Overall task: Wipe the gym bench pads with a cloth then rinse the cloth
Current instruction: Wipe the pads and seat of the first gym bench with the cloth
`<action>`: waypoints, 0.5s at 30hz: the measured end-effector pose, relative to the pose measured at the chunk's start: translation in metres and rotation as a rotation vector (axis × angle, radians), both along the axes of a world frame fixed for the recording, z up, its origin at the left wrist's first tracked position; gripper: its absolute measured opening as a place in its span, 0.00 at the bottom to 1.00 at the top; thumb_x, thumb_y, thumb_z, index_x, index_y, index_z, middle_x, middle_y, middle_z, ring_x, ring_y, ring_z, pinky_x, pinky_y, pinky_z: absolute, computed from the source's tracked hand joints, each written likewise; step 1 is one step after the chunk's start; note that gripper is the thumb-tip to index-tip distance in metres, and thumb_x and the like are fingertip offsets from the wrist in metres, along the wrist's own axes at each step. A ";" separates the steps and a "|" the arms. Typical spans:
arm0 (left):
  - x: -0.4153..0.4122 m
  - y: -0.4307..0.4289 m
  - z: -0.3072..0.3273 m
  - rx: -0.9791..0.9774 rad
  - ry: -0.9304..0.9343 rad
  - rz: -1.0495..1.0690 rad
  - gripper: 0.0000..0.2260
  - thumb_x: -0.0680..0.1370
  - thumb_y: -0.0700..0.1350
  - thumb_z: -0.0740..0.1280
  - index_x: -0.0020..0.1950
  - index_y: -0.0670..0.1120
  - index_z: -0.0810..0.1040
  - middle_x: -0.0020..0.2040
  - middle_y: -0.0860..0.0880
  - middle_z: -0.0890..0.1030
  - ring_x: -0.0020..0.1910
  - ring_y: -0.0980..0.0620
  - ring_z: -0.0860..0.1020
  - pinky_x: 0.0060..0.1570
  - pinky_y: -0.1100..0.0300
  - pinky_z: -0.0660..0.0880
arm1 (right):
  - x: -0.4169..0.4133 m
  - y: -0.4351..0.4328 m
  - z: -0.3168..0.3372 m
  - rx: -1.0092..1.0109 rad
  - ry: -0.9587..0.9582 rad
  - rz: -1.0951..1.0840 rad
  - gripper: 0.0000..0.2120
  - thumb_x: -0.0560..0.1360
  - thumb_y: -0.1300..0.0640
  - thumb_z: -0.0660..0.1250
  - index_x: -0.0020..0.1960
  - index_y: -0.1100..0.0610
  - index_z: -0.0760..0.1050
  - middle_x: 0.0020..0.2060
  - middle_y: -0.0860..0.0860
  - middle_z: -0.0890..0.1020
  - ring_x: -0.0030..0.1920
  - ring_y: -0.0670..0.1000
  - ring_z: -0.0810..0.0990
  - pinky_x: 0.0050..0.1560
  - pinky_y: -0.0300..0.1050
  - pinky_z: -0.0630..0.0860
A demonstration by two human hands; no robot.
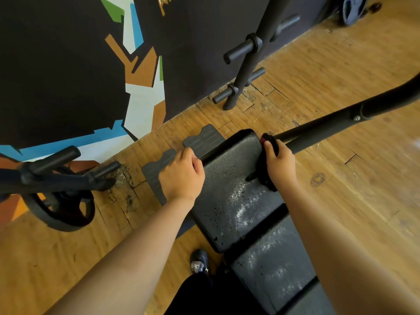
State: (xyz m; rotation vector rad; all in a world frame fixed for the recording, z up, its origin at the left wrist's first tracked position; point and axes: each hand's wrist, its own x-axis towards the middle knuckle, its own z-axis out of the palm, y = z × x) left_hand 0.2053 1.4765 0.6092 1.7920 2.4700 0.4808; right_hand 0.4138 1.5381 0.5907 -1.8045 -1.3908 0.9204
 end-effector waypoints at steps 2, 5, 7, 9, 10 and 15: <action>0.000 0.000 0.000 0.000 -0.006 0.003 0.07 0.80 0.45 0.58 0.44 0.47 0.74 0.37 0.51 0.75 0.28 0.51 0.69 0.27 0.65 0.52 | 0.008 -0.012 -0.007 -0.028 -0.024 -0.009 0.14 0.82 0.50 0.58 0.59 0.57 0.75 0.39 0.48 0.78 0.40 0.52 0.78 0.42 0.52 0.76; 0.000 0.001 -0.001 0.013 -0.021 -0.001 0.07 0.79 0.44 0.60 0.42 0.47 0.73 0.35 0.51 0.75 0.27 0.51 0.68 0.28 0.66 0.53 | 0.022 -0.030 -0.020 -0.055 -0.066 -0.020 0.14 0.82 0.50 0.57 0.59 0.58 0.75 0.40 0.51 0.80 0.42 0.55 0.79 0.43 0.54 0.75; 0.000 0.001 -0.001 0.026 -0.018 0.000 0.07 0.78 0.43 0.60 0.41 0.47 0.72 0.34 0.51 0.74 0.26 0.51 0.66 0.28 0.66 0.52 | 0.027 -0.032 -0.023 -0.061 -0.062 -0.030 0.15 0.82 0.50 0.57 0.59 0.58 0.75 0.45 0.54 0.82 0.44 0.54 0.78 0.45 0.52 0.75; 0.001 0.001 -0.001 0.032 -0.008 0.000 0.07 0.78 0.43 0.60 0.40 0.47 0.72 0.34 0.51 0.74 0.25 0.52 0.65 0.29 0.67 0.51 | 0.022 -0.023 -0.019 -0.067 -0.050 -0.021 0.14 0.82 0.52 0.58 0.58 0.58 0.76 0.44 0.54 0.81 0.41 0.51 0.77 0.43 0.49 0.74; 0.001 0.001 -0.001 0.033 -0.004 -0.001 0.07 0.78 0.43 0.60 0.41 0.47 0.72 0.34 0.51 0.74 0.25 0.52 0.65 0.29 0.67 0.51 | 0.019 -0.017 -0.016 -0.068 -0.040 -0.013 0.14 0.82 0.52 0.58 0.58 0.58 0.77 0.43 0.52 0.81 0.40 0.51 0.78 0.43 0.48 0.74; -0.001 0.001 -0.003 -0.005 -0.008 -0.003 0.07 0.80 0.45 0.58 0.43 0.47 0.72 0.35 0.51 0.75 0.27 0.51 0.69 0.27 0.66 0.55 | 0.011 -0.005 -0.011 -0.058 0.016 -0.011 0.14 0.81 0.50 0.59 0.59 0.56 0.76 0.40 0.50 0.80 0.37 0.50 0.78 0.41 0.48 0.76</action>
